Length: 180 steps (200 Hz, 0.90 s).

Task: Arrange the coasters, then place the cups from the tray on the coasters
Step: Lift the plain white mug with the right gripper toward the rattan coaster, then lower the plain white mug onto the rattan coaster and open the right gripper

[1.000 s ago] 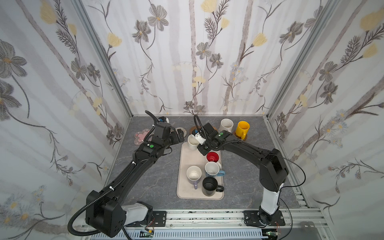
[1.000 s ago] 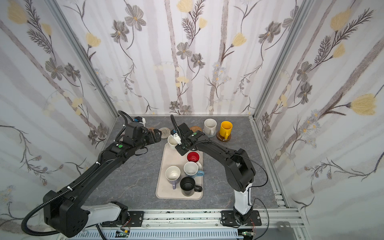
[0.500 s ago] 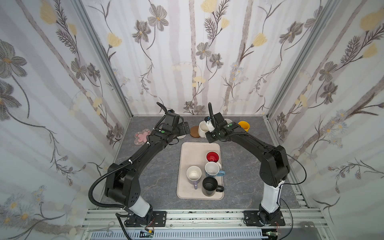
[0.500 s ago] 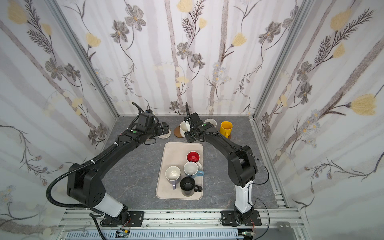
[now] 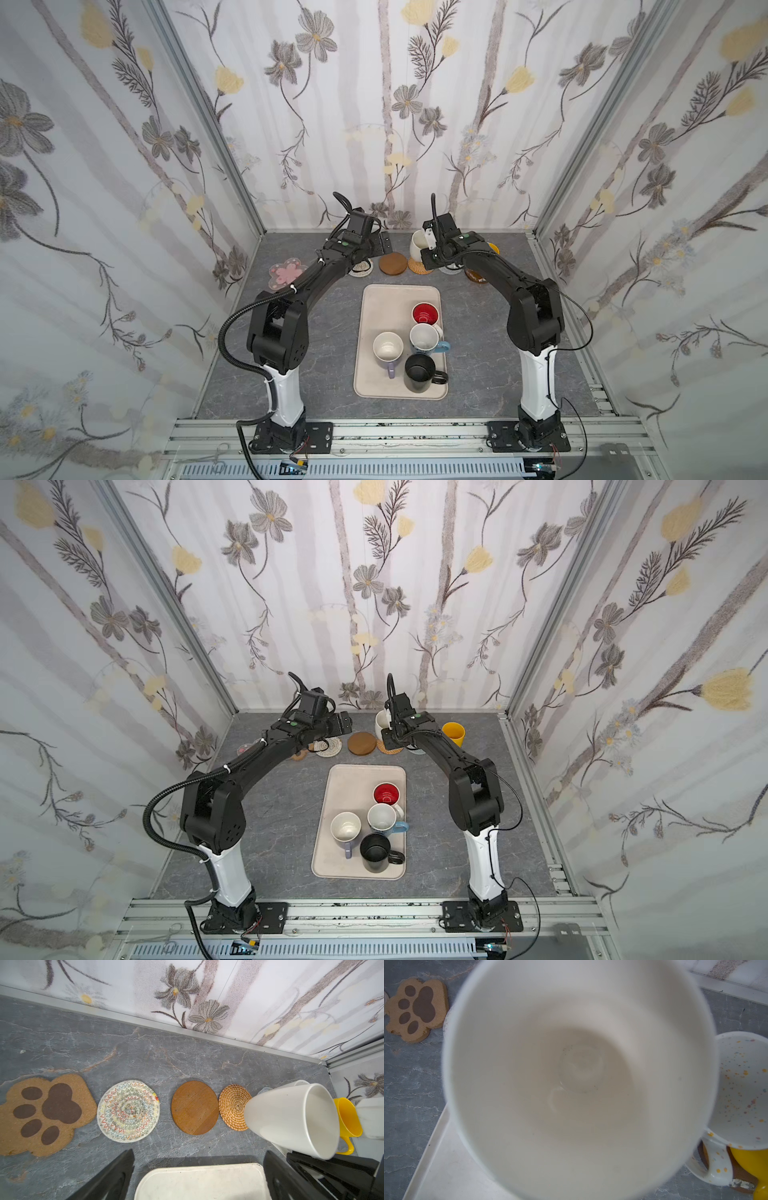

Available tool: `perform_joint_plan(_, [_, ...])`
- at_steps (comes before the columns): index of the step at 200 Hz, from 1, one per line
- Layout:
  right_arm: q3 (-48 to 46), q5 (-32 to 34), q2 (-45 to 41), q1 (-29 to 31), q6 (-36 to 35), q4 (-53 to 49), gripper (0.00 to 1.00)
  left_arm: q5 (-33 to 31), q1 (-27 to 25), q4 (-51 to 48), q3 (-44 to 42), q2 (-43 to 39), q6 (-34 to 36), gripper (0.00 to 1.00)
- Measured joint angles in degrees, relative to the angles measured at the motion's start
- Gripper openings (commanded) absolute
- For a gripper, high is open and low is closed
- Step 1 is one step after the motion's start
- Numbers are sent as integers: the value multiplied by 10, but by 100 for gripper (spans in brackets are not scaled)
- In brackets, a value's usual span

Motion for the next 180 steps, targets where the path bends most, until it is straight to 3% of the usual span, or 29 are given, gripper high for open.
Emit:
perform_joint_plan(73, [76, -3, 67, -17, -11, -33, 0, 3, 0, 0, 75, 90, 0, 100])
perform_joint_plan(117, [128, -2, 108, -21, -15, -50, 0, 0, 2, 2, 85, 107, 0, 100])
perform_joint_plan(180, [133, 2, 127, -23, -17, -78, 0, -6, 4, 0, 85, 116, -1, 100])
